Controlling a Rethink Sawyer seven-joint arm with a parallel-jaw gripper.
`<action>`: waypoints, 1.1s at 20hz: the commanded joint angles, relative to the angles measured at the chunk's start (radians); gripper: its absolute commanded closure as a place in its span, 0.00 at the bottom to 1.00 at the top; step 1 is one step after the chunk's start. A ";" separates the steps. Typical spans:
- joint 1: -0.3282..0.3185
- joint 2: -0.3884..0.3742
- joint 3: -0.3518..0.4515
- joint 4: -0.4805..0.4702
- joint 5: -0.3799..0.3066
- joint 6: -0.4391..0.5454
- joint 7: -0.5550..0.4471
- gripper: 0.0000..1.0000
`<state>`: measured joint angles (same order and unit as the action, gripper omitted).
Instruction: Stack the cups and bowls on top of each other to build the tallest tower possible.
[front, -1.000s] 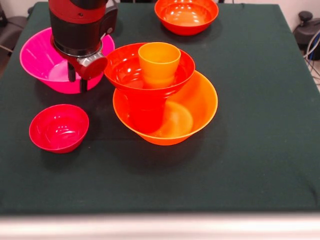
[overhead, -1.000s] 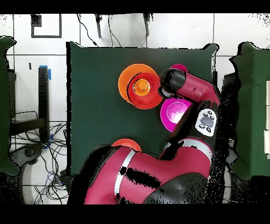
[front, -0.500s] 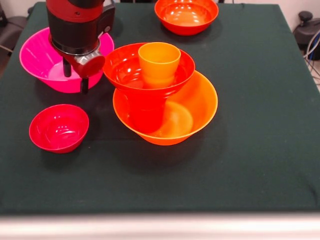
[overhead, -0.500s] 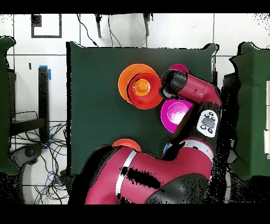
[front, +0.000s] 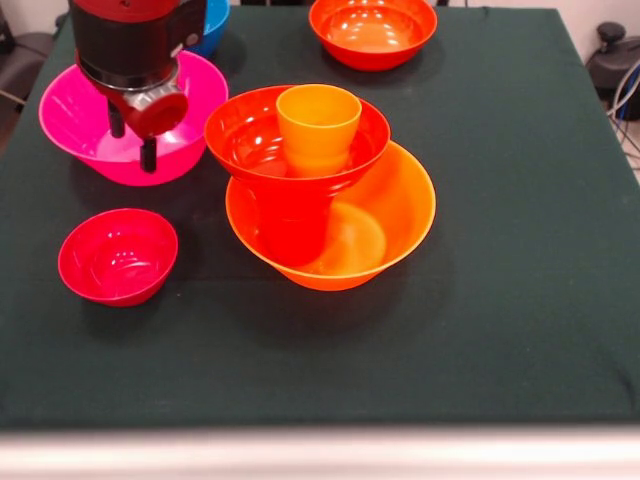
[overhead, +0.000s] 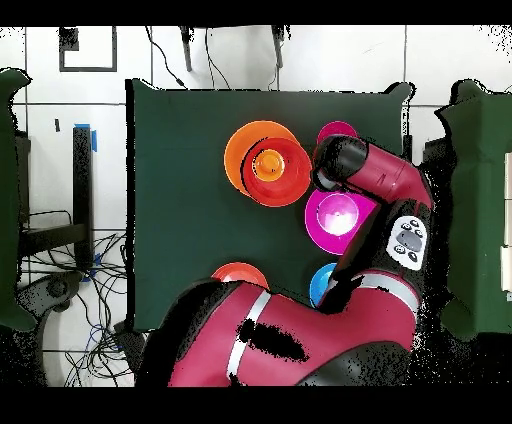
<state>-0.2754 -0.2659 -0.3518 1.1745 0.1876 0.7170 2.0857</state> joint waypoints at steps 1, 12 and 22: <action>-0.029 -0.005 0.086 0.103 0.014 -0.084 0.137 0.00; -0.039 0.044 0.100 0.106 0.011 -0.147 0.149 0.00; -0.023 0.064 0.086 0.082 0.023 -0.149 0.173 0.00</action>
<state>-0.3143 -0.2680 -0.3517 1.2227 0.1877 0.6100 2.0857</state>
